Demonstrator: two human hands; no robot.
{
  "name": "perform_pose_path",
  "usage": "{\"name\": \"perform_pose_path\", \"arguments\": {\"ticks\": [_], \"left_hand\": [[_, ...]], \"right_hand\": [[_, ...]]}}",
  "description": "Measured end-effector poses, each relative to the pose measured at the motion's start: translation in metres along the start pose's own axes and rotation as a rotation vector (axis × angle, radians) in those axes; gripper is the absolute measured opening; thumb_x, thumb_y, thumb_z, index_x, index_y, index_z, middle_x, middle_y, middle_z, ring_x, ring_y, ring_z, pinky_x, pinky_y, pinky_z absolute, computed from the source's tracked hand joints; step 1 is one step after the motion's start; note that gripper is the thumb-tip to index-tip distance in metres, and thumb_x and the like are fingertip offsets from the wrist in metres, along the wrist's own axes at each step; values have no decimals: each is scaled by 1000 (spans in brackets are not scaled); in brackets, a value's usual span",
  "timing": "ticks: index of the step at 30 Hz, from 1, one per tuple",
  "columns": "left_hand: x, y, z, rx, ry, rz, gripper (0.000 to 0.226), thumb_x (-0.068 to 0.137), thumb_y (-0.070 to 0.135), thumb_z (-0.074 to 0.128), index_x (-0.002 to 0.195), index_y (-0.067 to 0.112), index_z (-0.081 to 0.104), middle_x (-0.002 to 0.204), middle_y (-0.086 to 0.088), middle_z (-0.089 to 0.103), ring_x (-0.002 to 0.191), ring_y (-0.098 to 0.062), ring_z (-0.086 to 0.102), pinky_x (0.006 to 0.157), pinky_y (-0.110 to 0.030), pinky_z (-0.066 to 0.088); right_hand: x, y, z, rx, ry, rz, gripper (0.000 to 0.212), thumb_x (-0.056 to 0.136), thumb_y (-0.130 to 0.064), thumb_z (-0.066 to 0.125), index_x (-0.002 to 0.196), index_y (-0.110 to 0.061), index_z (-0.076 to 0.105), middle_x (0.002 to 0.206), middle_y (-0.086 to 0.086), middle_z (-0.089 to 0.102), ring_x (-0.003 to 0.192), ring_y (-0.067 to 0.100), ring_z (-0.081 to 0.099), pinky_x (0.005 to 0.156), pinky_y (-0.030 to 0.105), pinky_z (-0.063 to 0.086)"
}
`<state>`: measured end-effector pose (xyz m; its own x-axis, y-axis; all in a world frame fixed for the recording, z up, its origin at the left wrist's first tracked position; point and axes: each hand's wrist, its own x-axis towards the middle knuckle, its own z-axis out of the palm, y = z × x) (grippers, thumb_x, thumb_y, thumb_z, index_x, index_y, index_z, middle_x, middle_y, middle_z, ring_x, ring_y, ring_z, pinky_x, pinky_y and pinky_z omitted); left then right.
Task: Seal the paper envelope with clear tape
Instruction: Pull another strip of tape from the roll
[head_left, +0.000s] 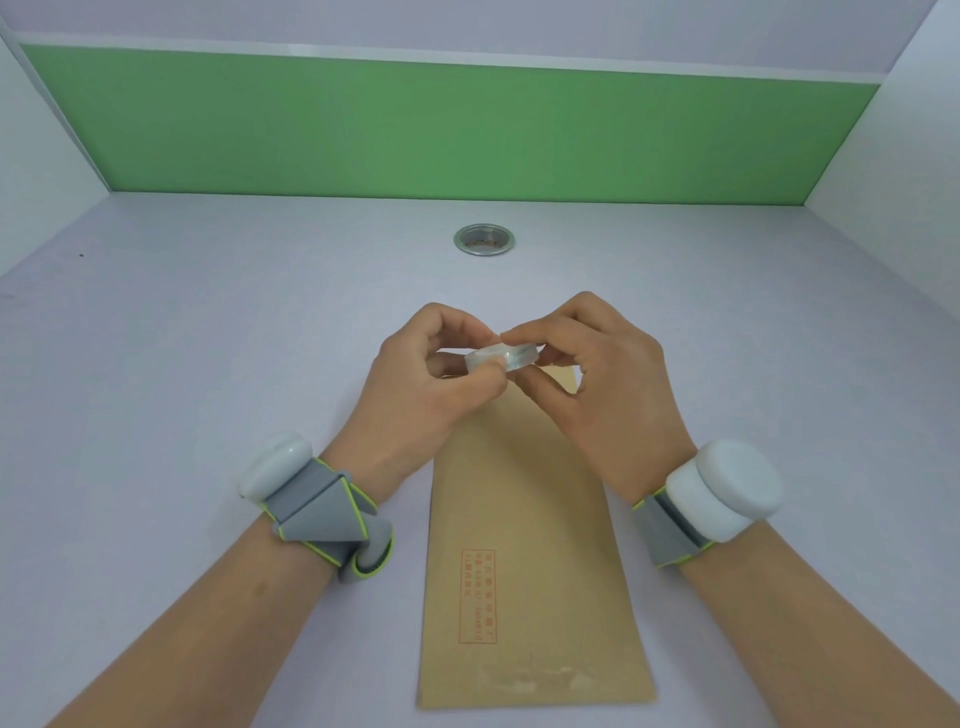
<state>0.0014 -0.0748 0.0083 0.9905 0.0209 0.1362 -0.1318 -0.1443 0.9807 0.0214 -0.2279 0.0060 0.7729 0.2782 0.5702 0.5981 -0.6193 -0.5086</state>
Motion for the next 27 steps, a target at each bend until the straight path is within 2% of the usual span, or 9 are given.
{"name": "perform_pose_path", "arguments": {"ticks": [6,8,10,12,17,21,27], "left_hand": [[0,-1,0,49,7,-11,26,66,32,65,86,15,62,93,1,70,70,-11,64,73,-26,51],[1,-3,-1,54,-1,-10,23,67,34,67,83,17,64,92,0,72,73,-11,66,75,-24,51],[2,-3,-3,33,-18,2,17,75,27,72,85,14,66,95,-3,71,77,-10,66,75,-18,51],[4,-2,-6,7,-41,25,10,81,19,68,89,13,67,97,-4,70,78,-9,65,74,-15,50],[5,-2,-8,11,-49,73,6,81,17,64,86,19,66,94,-1,68,75,-6,63,67,-13,48],[6,-5,-10,18,-23,98,14,80,14,67,90,19,61,95,-6,65,74,-4,61,67,-12,47],[6,-6,-10,11,-38,103,17,73,25,67,89,23,60,103,-11,65,75,-8,63,72,-17,51]], "right_hand": [[0,1,0,-18,-39,12,17,81,-24,67,98,-22,70,89,0,60,74,11,60,70,37,54],[1,1,0,7,-93,49,23,80,-31,68,102,-24,68,94,-3,57,77,9,60,74,36,55],[1,2,0,53,-168,115,31,80,-42,65,108,-29,63,100,-7,54,81,7,61,81,34,54],[2,2,-1,94,-196,163,31,82,-46,59,109,-31,62,100,-6,55,81,7,63,82,33,53],[2,2,0,228,-188,241,15,85,-38,59,98,-30,63,87,-2,59,65,15,66,71,30,53],[2,3,-1,476,-304,364,12,86,-31,61,92,-21,63,81,-2,57,59,12,65,68,33,55],[3,1,-2,521,-417,349,18,92,-29,51,98,-23,66,94,8,50,66,9,62,72,24,52]]}}
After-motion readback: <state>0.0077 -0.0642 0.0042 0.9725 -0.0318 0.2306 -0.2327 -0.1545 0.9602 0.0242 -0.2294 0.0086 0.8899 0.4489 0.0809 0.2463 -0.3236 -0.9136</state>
